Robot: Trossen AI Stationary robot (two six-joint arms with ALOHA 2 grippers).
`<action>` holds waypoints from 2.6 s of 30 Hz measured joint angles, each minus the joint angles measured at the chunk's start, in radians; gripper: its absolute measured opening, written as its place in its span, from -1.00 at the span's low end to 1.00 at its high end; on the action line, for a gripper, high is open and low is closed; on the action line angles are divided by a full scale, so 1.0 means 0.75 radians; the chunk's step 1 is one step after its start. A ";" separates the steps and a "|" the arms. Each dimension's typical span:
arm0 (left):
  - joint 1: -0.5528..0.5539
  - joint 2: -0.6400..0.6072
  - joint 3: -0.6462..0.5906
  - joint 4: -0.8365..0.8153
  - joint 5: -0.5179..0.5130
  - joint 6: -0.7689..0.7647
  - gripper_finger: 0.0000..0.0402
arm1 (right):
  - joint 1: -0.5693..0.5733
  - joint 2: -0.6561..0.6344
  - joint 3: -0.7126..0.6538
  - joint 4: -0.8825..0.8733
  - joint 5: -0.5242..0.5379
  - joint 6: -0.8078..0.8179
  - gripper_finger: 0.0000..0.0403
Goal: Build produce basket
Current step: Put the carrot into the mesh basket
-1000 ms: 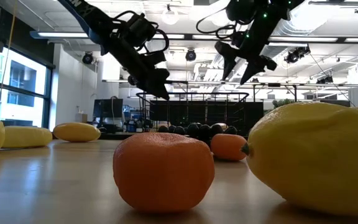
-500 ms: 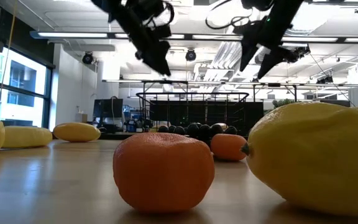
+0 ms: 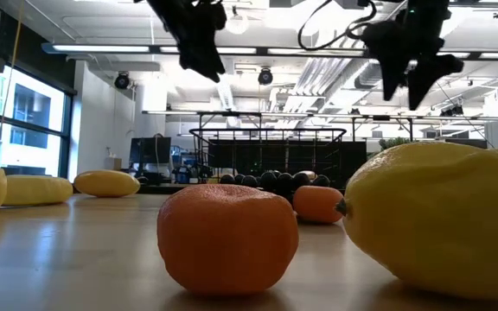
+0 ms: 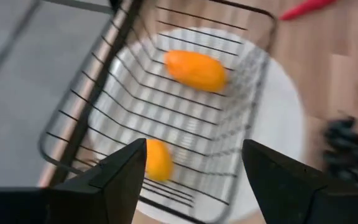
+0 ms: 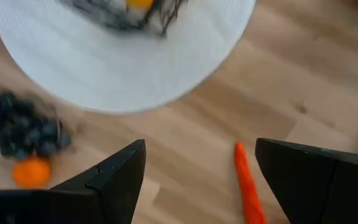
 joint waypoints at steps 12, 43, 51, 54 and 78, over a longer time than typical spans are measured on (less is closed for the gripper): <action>-0.056 -0.019 -0.001 -0.228 0.087 -0.022 0.26 | 0.185 0.001 -0.300 -0.009 -0.163 0.117 0.41; -0.117 -0.019 -0.001 -0.423 0.049 -0.046 0.26 | 0.260 0.032 -0.699 0.225 -0.190 0.249 0.22; -0.116 -0.019 -0.001 -0.424 0.050 -0.043 0.26 | 0.259 0.121 -0.752 0.289 -0.278 0.296 0.16; -0.116 -0.019 -0.001 -0.438 0.050 -0.001 0.26 | 0.259 0.125 -0.751 0.296 -0.289 0.329 -0.02; -0.116 -0.019 -0.002 -0.487 0.050 -0.001 0.26 | 0.259 0.124 -0.261 -0.032 -0.109 0.437 -0.88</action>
